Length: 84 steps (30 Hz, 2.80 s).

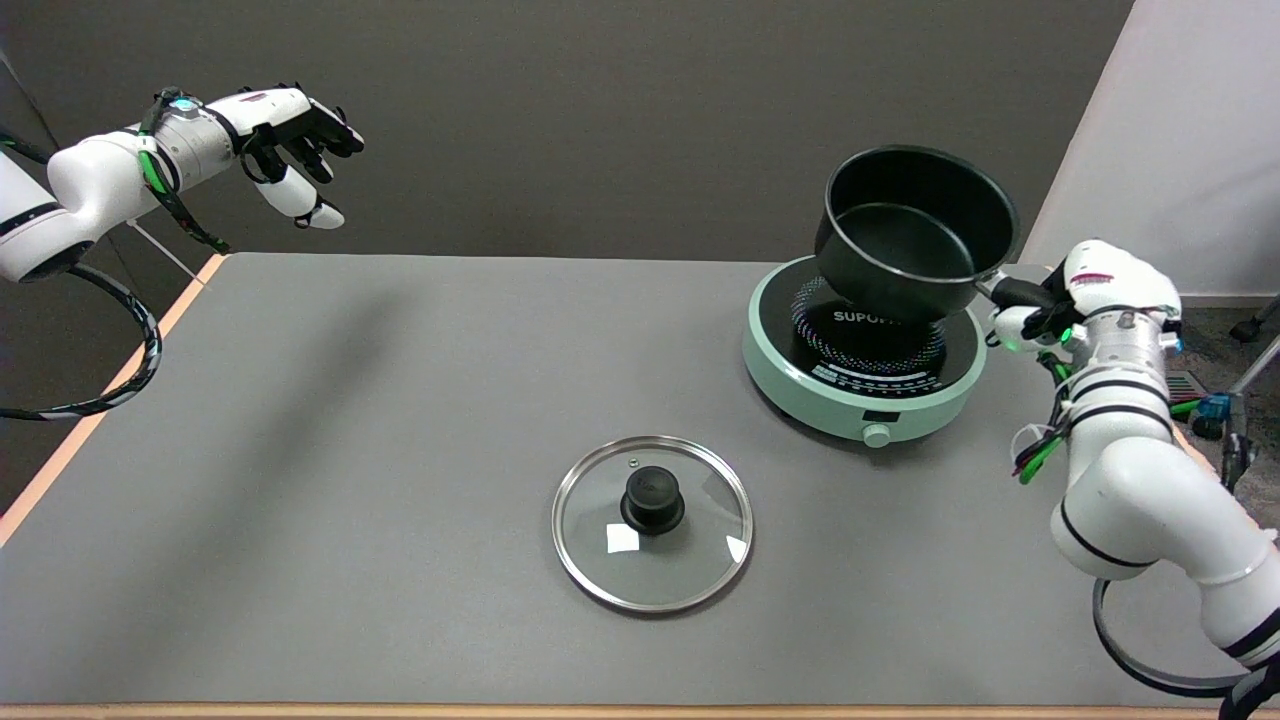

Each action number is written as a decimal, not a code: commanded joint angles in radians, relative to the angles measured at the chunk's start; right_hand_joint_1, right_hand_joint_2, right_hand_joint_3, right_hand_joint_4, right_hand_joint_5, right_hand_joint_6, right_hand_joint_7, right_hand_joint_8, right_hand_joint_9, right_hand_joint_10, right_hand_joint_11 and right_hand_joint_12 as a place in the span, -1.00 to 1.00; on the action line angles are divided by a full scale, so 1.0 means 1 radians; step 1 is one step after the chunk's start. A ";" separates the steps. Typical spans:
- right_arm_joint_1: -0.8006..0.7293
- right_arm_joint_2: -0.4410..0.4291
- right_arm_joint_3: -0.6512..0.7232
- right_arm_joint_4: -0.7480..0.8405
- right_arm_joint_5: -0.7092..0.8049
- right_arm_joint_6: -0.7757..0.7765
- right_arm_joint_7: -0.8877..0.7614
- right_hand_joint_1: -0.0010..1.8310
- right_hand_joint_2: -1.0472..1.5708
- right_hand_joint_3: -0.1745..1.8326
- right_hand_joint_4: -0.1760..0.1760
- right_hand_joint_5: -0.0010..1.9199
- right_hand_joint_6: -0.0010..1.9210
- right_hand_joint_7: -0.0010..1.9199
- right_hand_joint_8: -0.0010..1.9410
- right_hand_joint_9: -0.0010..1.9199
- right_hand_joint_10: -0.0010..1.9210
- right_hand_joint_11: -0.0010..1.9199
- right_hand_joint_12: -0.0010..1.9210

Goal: Place the pot onto the induction cooker.

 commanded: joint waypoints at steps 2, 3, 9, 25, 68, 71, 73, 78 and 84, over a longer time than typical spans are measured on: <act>0.009 0.102 0.119 0.001 0.091 -0.115 -0.029 0.35 0.45 0.20 -0.56 0.52 0.52 0.52 0.51 0.52 0.52 0.52 0.52; 0.009 0.112 0.132 0.009 0.132 -0.120 -0.045 0.35 0.44 0.20 -0.56 0.52 0.52 0.52 0.51 0.52 0.52 0.52 0.52; 0.009 0.185 0.185 0.023 0.453 -0.163 -0.179 0.31 0.56 0.07 -0.63 0.57 0.57 0.57 0.55 0.57 0.57 0.57 0.57; -0.121 0.342 0.354 0.020 0.537 -0.382 -0.144 0.18 0.85 -0.24 -0.55 0.67 0.67 0.67 0.65 0.67 0.67 0.67 0.67; -0.335 0.344 0.379 0.023 0.536 -0.522 -0.239 0.30 0.48 0.18 -0.60 0.54 0.54 0.54 0.52 0.54 0.54 0.54 0.54; -0.342 0.344 0.378 0.019 0.534 -0.513 -0.221 0.30 0.50 0.15 -0.61 0.55 0.55 0.55 0.53 0.55 0.55 0.55 0.55; -0.345 0.341 0.378 0.017 0.534 -0.510 -0.220 0.28 0.55 0.08 -0.64 0.57 0.57 0.57 0.55 0.57 0.57 0.57 0.57; -0.349 0.341 0.378 0.015 0.531 -0.488 -0.220 0.25 0.62 0.00 -0.66 0.59 0.59 0.59 0.57 0.59 0.59 0.59 0.59; -0.334 0.344 0.381 0.012 0.526 -0.488 -0.220 0.21 0.68 -0.06 -0.68 0.61 0.61 0.61 0.59 0.61 0.61 0.61 0.61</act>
